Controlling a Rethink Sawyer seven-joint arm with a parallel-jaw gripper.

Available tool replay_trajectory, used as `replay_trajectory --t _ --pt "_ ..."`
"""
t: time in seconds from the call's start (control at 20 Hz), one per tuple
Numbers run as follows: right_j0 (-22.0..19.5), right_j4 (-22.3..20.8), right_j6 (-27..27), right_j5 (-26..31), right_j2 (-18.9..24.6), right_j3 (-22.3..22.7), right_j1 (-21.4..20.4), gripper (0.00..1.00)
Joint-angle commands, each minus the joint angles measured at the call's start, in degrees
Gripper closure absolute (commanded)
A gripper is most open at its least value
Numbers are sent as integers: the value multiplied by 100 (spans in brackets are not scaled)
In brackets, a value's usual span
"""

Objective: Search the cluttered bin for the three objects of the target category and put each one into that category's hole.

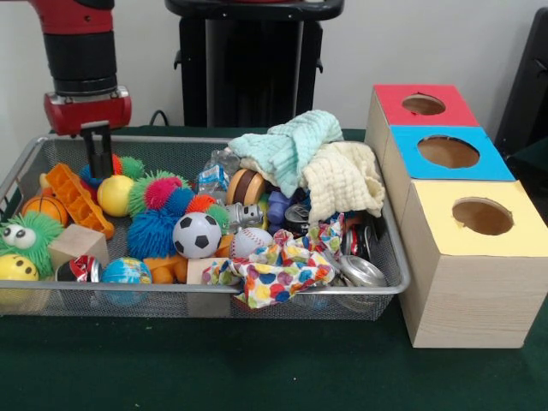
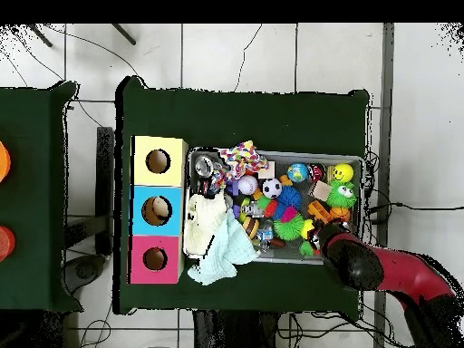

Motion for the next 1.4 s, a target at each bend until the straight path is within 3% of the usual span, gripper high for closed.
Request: replay_trajectory --t 0.05,0.9,1.15,1.4 --pt "278 169 1210 -139 -317 396 -31 100" --pt "-528 445 359 313 224 198 145 100" --pt "-593 581 314 523 250 101 93 100" --pt "-486 402 380 268 160 94 111 100"
